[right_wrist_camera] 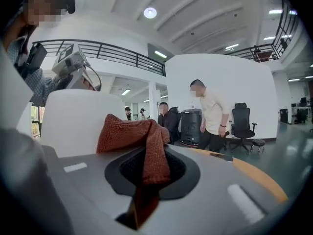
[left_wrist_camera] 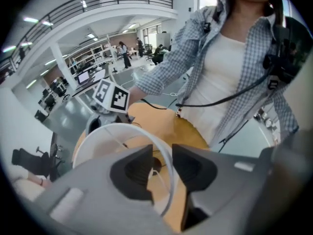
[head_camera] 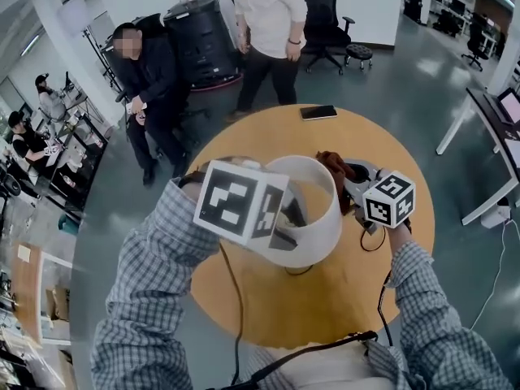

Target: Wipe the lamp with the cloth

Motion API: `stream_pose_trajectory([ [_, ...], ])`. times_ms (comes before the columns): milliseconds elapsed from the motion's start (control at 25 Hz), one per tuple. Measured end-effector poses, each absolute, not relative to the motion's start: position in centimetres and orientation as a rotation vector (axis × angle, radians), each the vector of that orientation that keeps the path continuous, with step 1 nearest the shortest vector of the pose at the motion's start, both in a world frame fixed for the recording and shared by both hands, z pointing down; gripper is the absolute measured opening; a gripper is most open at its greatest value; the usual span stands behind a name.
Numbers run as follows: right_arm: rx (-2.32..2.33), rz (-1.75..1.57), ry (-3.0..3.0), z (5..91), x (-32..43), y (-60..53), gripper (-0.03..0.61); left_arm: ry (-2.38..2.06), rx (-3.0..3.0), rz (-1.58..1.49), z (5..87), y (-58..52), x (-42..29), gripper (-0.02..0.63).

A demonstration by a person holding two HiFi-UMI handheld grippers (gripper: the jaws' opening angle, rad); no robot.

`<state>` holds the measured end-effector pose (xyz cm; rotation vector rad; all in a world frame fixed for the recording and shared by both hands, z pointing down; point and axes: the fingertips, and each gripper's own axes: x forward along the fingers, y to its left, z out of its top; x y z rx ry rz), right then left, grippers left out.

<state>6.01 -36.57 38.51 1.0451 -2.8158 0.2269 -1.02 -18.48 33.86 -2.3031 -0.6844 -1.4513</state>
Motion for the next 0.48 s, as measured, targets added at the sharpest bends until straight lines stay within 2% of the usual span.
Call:
stream_pose_trajectory([
  [320,1.142,0.141,-2.72,39.4,7.6,-35.2,0.038,-0.385,-2.309,-1.617,33.0,-19.9,0.1,0.143],
  [480,1.192,0.092,-2.679,39.4,8.2,-34.7,0.038,-0.312,-2.344,-1.653,33.3,-19.7,1.8,0.104],
])
